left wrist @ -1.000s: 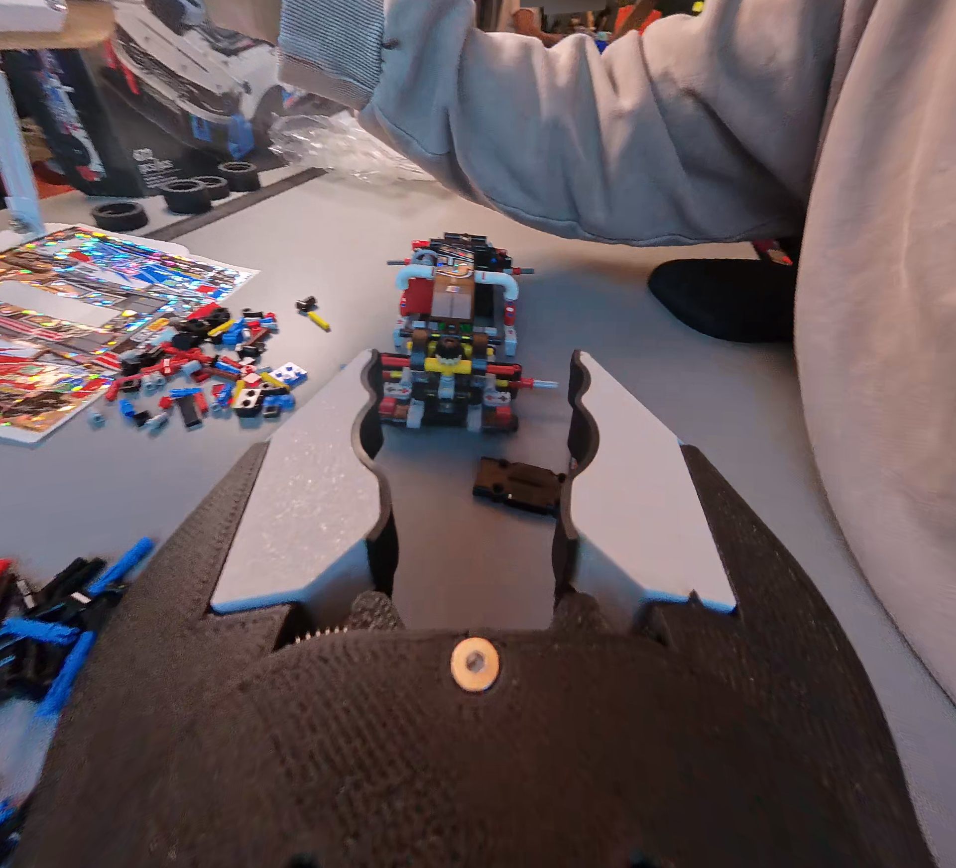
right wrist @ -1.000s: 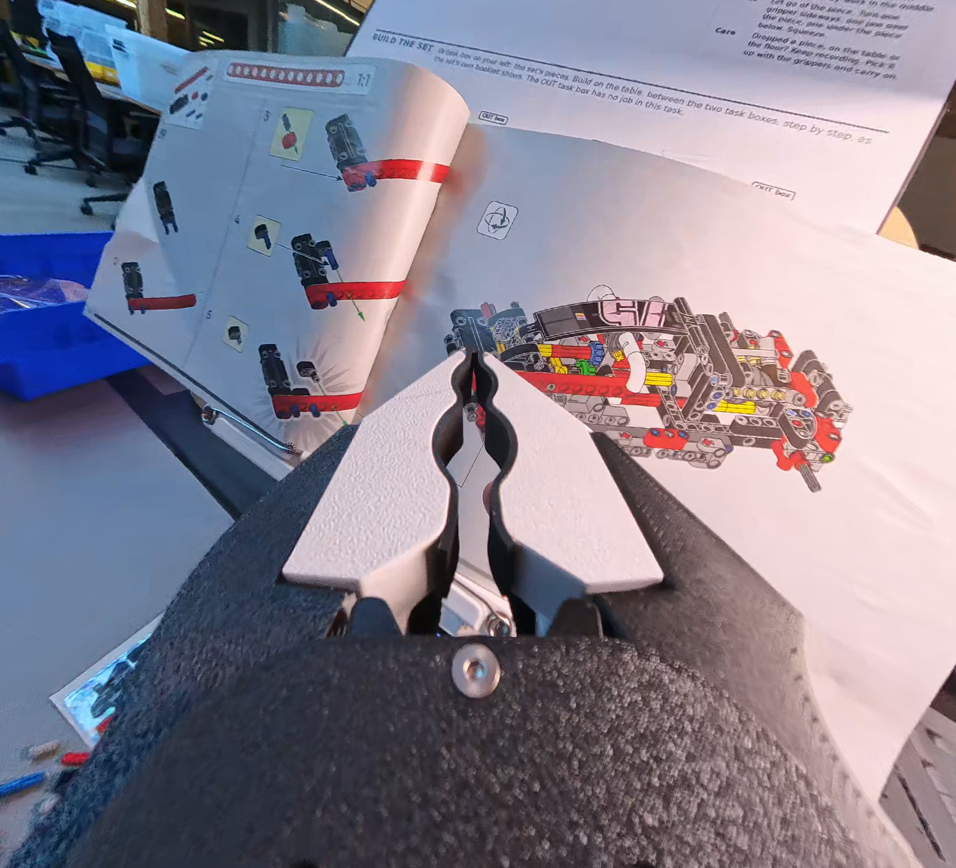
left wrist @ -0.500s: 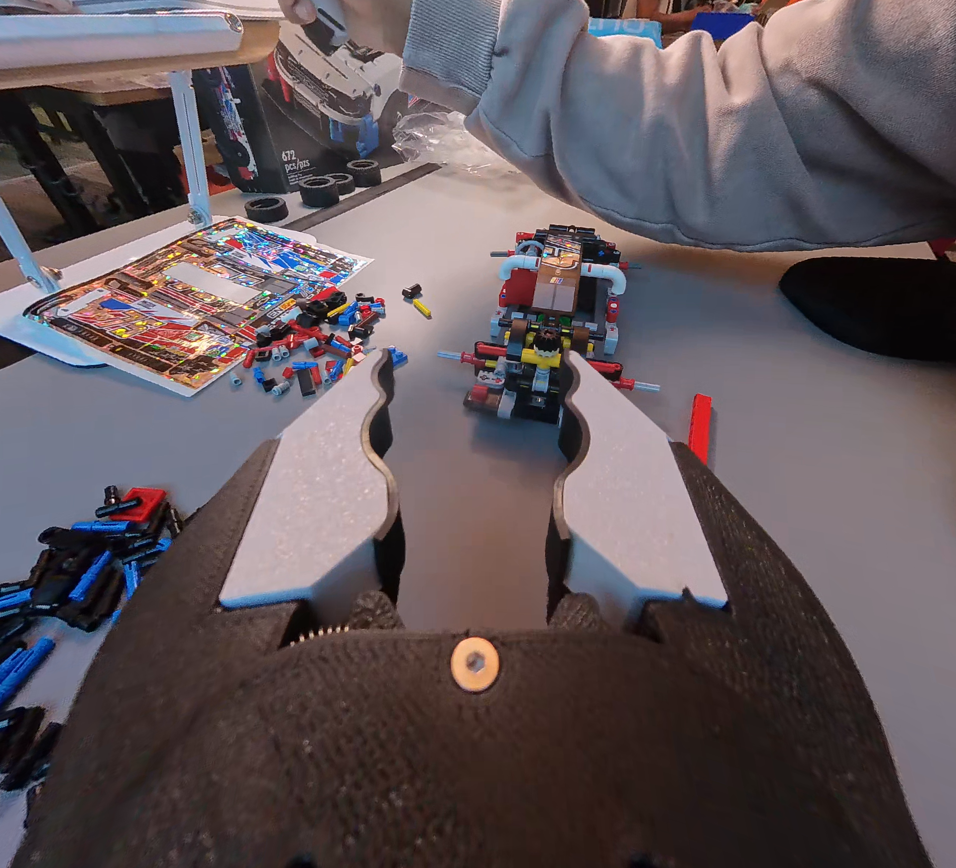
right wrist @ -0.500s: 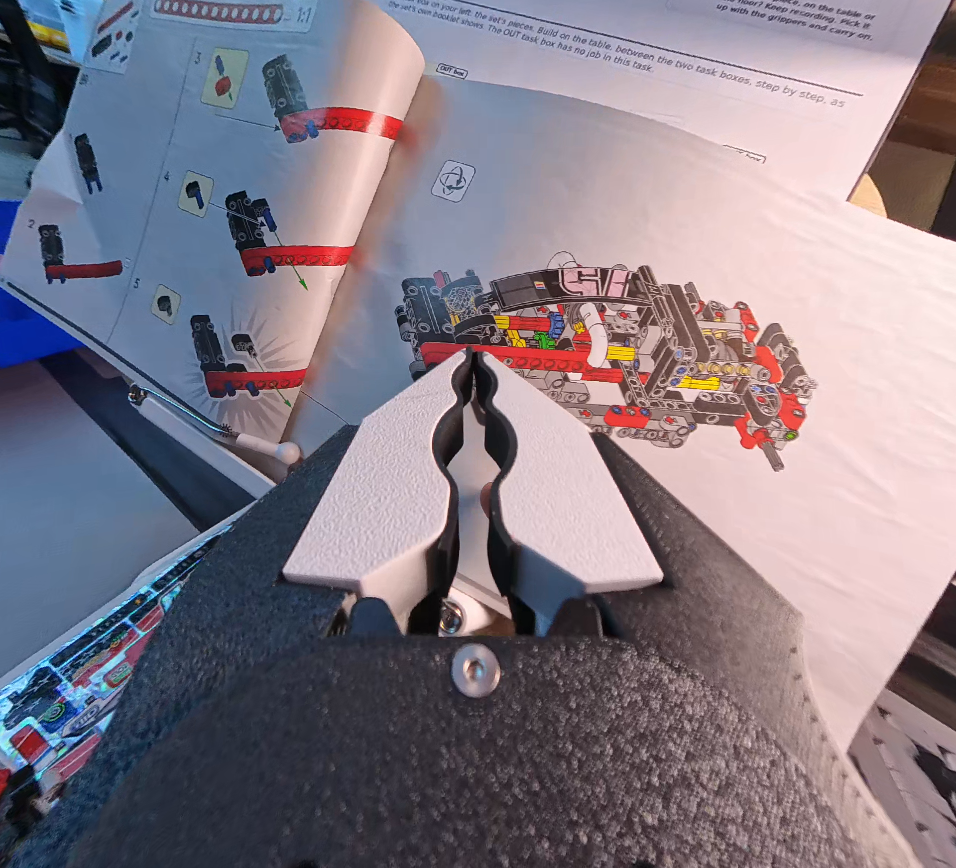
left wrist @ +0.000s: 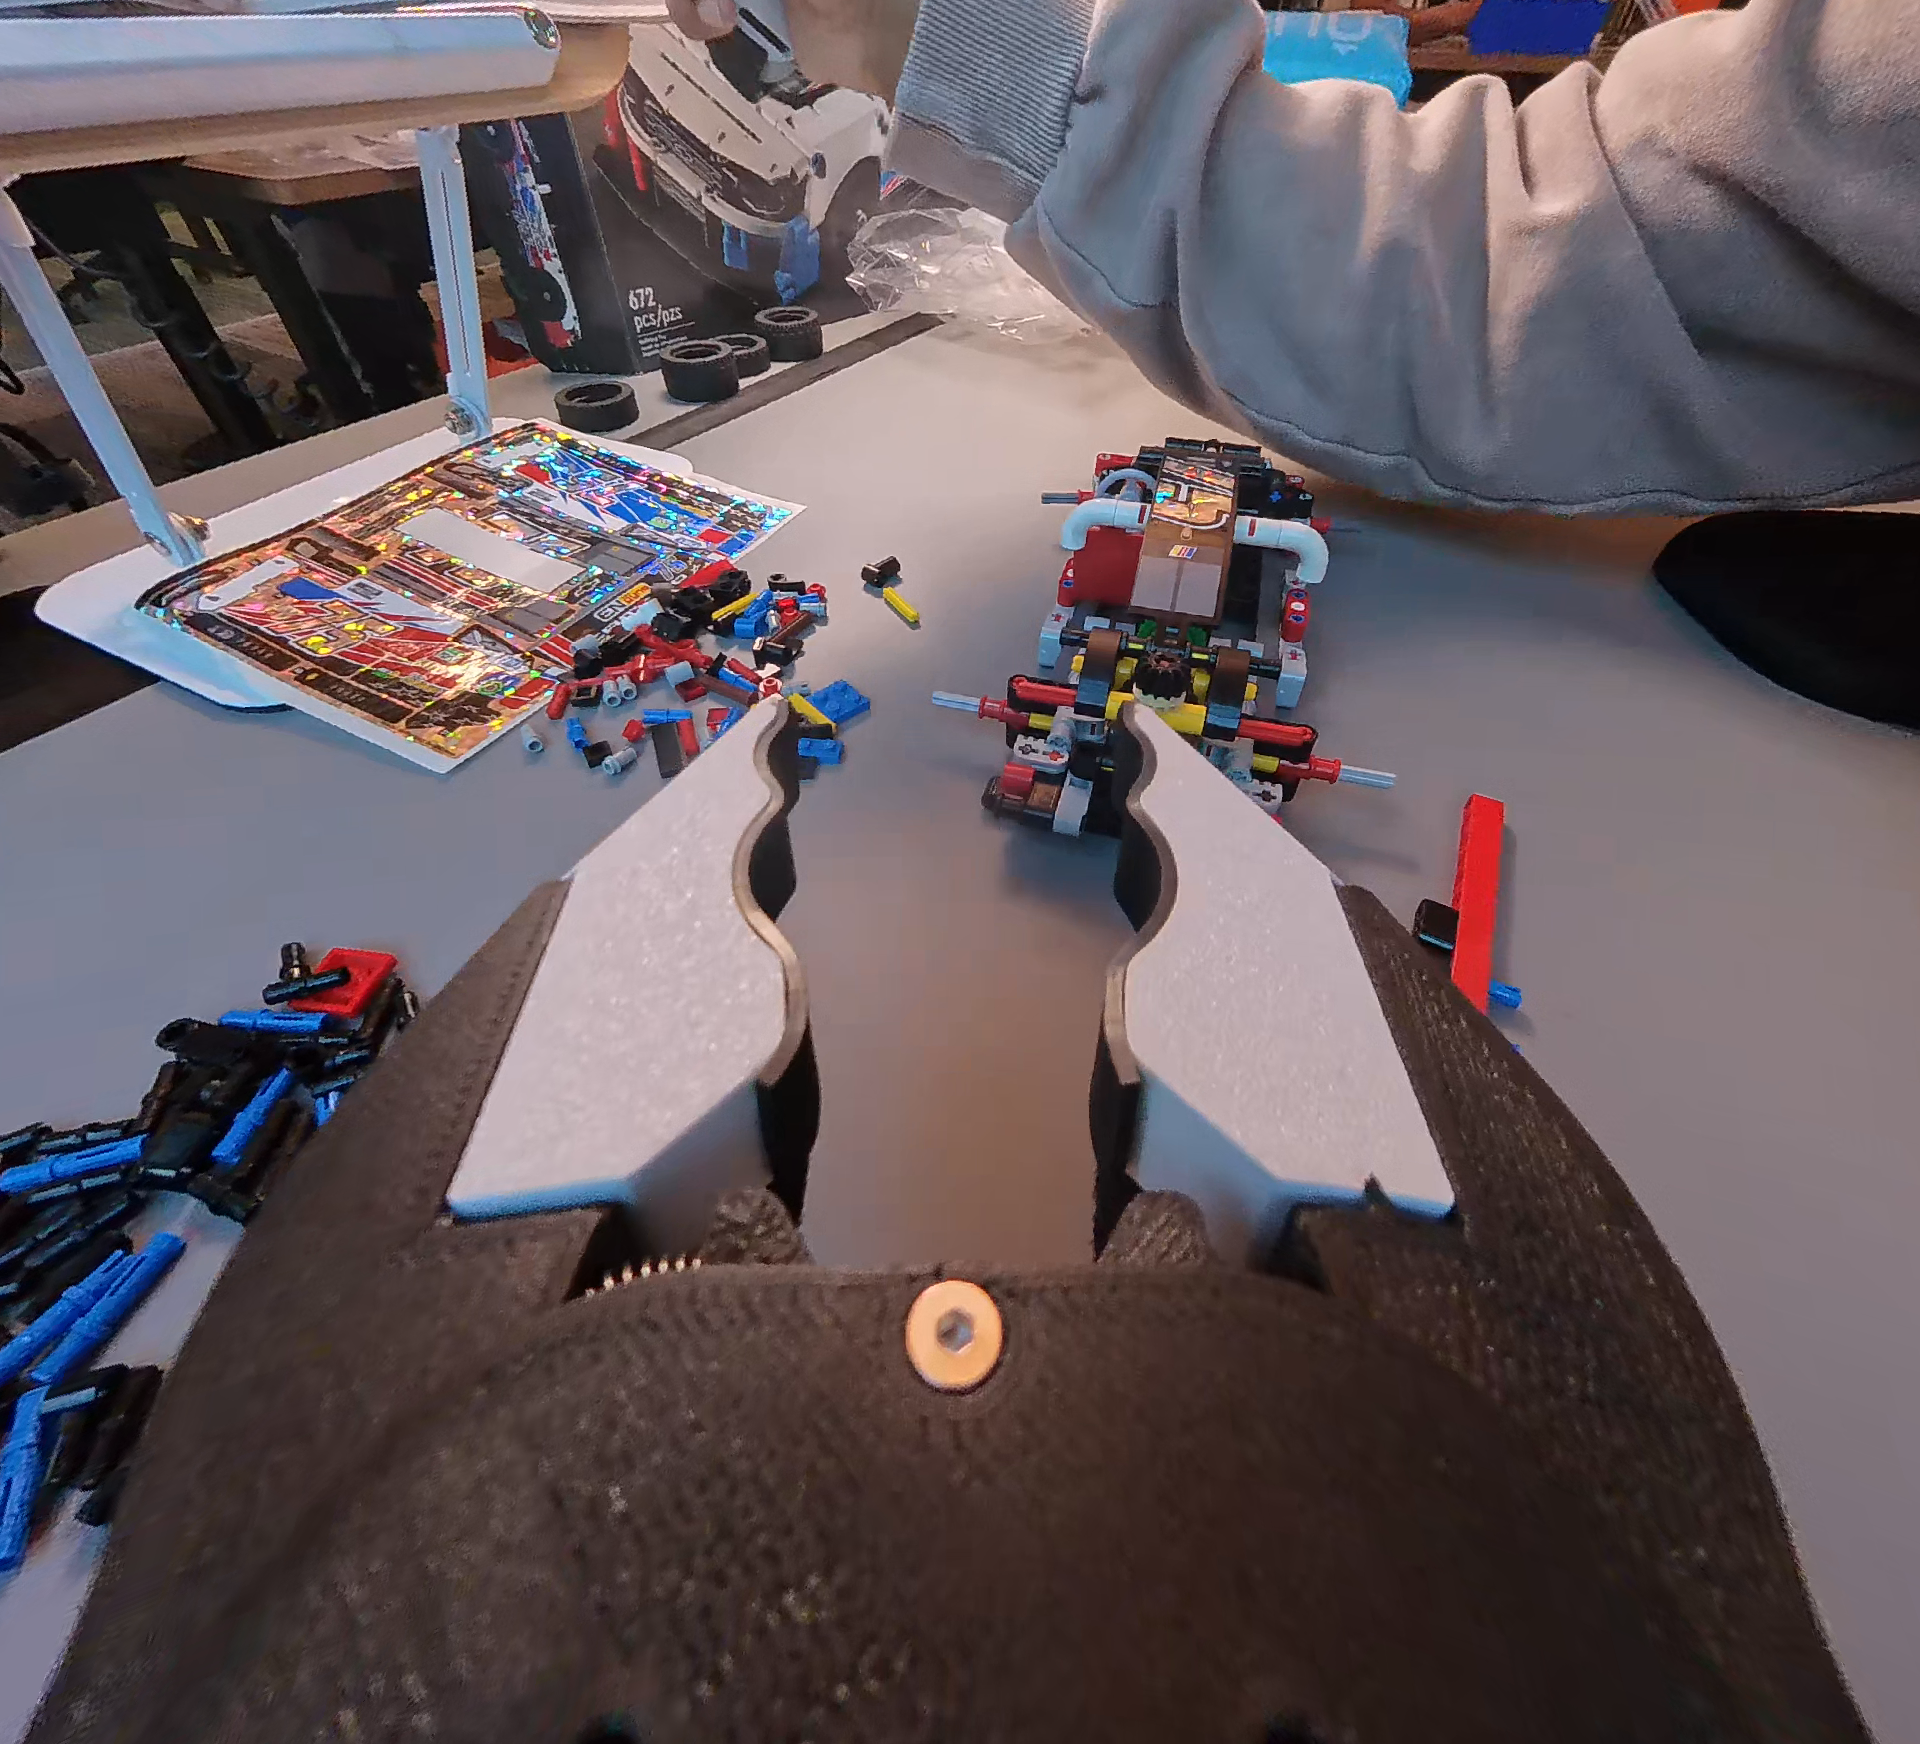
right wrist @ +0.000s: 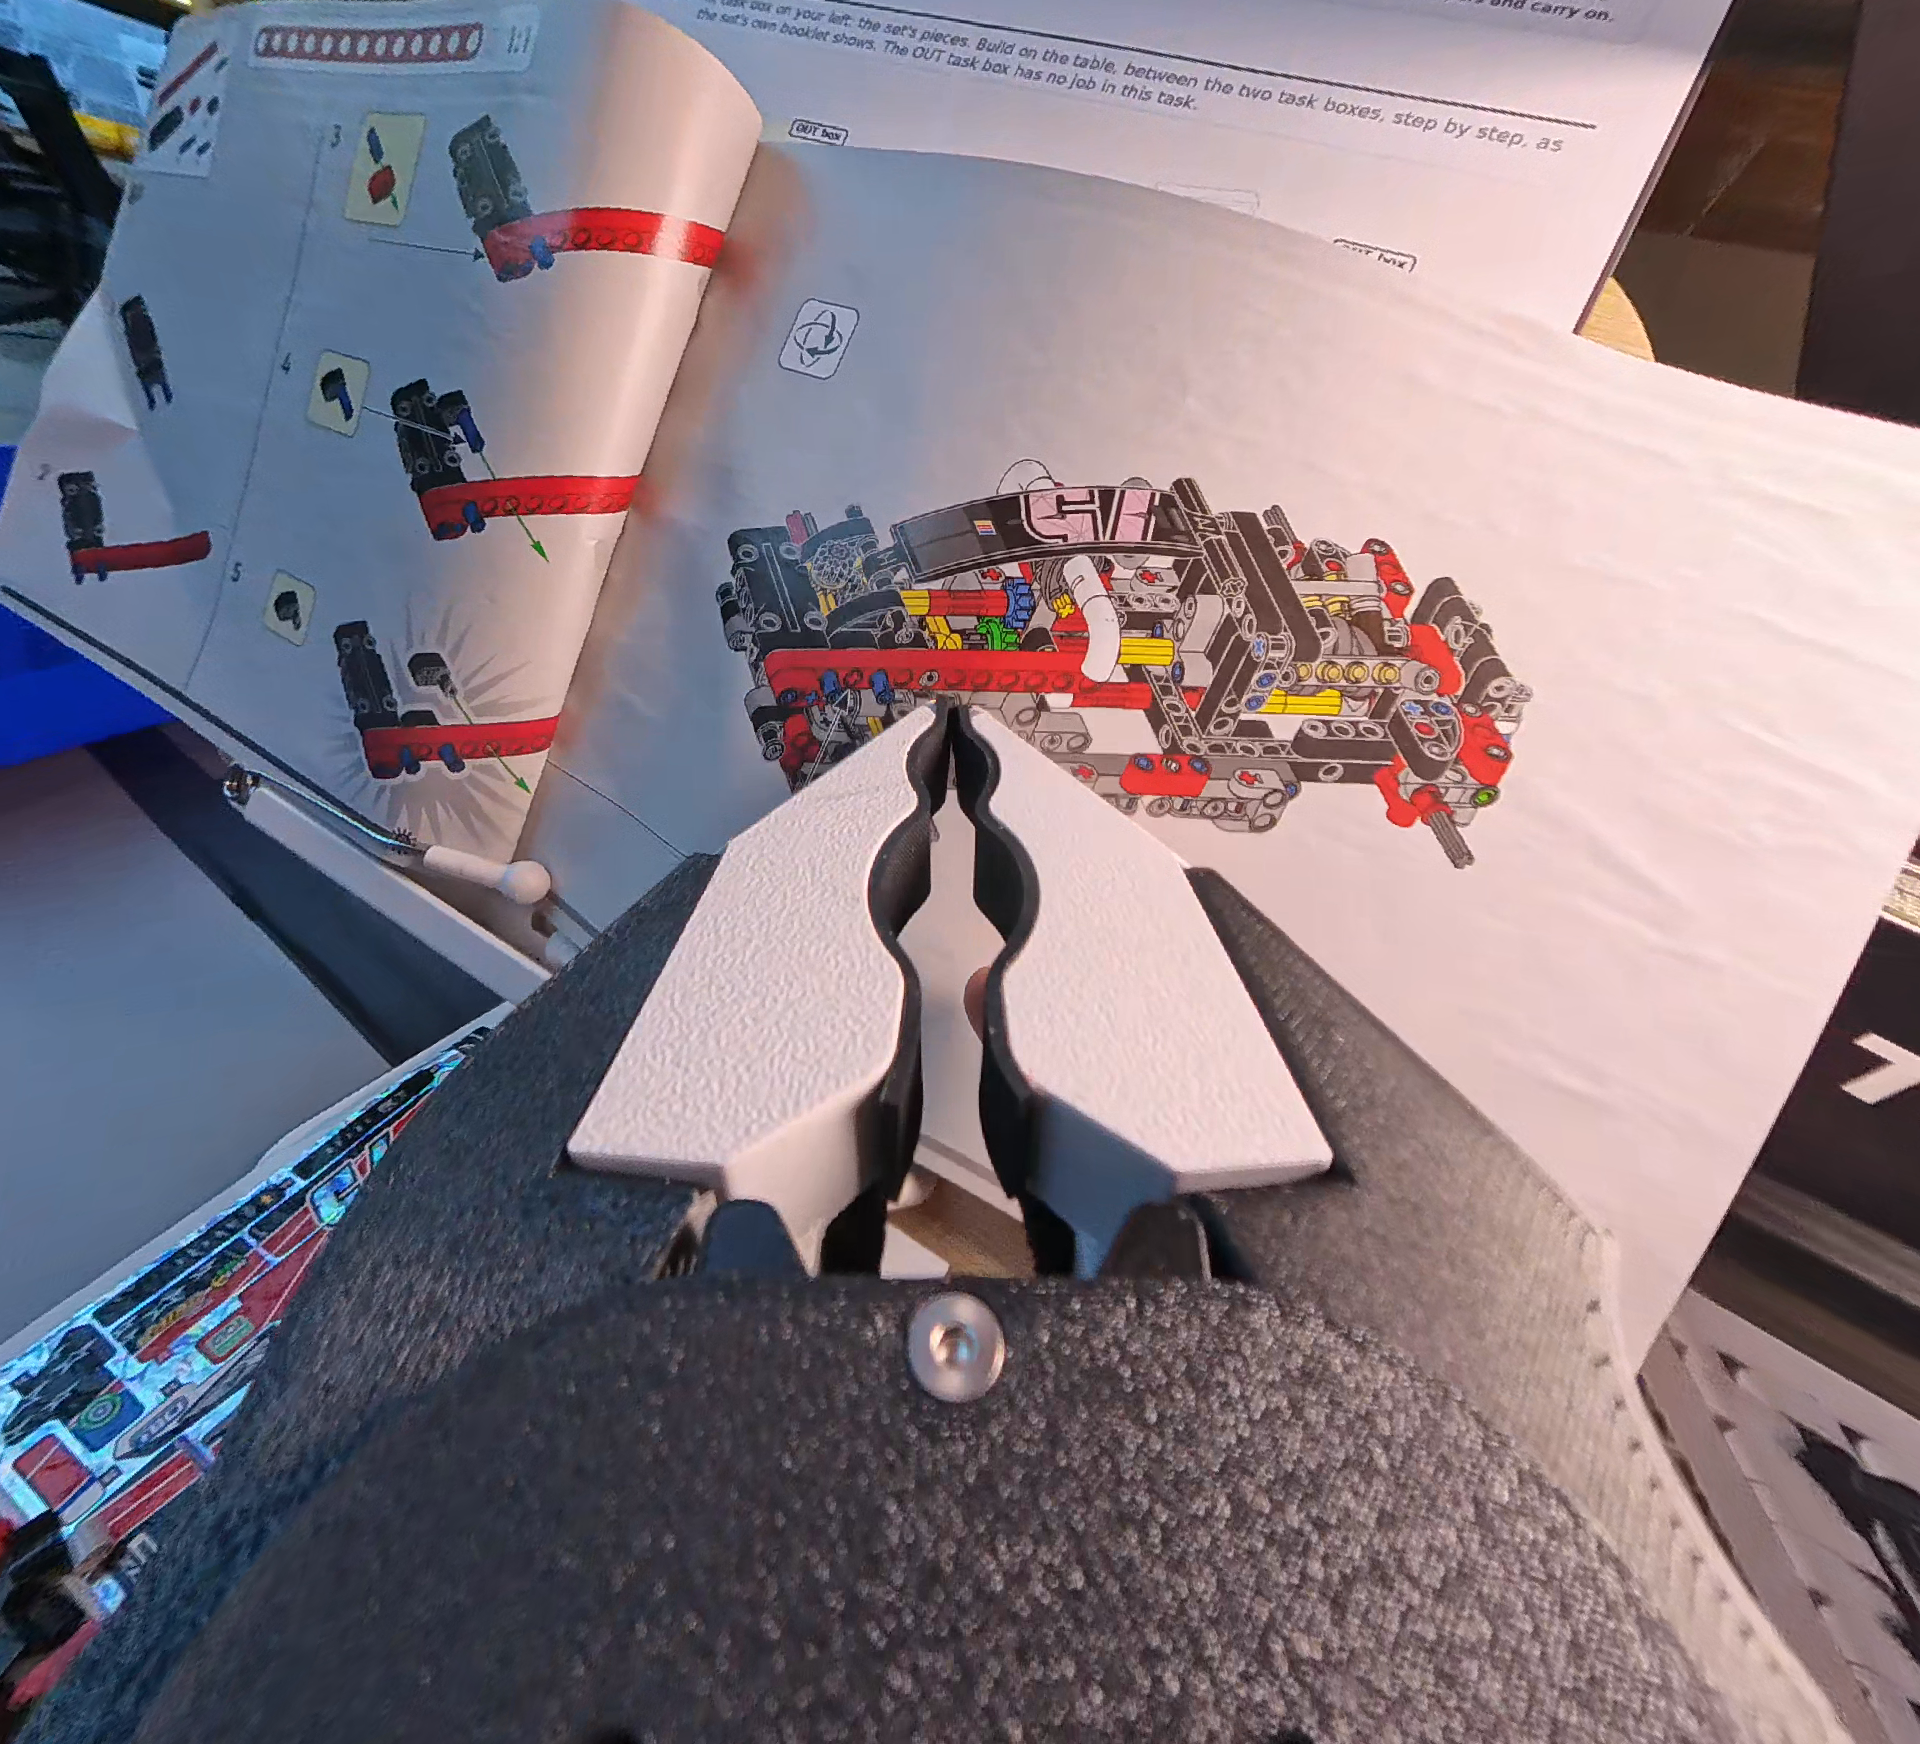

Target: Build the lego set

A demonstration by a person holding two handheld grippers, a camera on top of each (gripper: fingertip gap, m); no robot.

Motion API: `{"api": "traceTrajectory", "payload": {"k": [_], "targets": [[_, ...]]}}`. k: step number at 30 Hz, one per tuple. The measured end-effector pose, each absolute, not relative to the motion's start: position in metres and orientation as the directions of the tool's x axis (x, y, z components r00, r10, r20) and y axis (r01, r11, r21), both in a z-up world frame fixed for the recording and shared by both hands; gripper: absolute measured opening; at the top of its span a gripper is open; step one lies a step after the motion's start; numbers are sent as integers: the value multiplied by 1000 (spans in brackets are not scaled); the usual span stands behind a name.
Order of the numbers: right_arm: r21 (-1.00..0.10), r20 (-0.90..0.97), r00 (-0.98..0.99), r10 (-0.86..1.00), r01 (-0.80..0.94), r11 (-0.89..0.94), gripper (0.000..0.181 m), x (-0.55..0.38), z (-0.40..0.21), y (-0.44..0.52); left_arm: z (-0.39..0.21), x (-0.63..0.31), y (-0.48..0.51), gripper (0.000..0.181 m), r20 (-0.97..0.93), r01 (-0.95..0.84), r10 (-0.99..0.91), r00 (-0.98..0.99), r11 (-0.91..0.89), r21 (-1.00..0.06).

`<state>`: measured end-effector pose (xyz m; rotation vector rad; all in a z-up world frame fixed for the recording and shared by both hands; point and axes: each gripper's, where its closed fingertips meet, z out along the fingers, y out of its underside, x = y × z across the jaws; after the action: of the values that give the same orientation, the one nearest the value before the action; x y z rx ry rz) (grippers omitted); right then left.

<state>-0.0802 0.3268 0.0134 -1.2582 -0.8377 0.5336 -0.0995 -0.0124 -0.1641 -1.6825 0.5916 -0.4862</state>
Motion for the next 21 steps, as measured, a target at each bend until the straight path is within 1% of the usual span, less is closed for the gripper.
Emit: {"api": "traceTrajectory", "payload": {"k": [7,19,21], "targets": [[-962,260,602,755,91,259,0,-73,6,323,-165,-101,-11,59,-3,-120,-619,785,-148,-982],[-970,203,606,769,18,241,0,-66,11,325,-163,-103,-7,60,-28,-128,-591,806,-128,-984],[-970,211,599,772,33,240,1,-68,9,325,-163,-105,-6,60,-30,-128,-586,809,-127,-984]]}}
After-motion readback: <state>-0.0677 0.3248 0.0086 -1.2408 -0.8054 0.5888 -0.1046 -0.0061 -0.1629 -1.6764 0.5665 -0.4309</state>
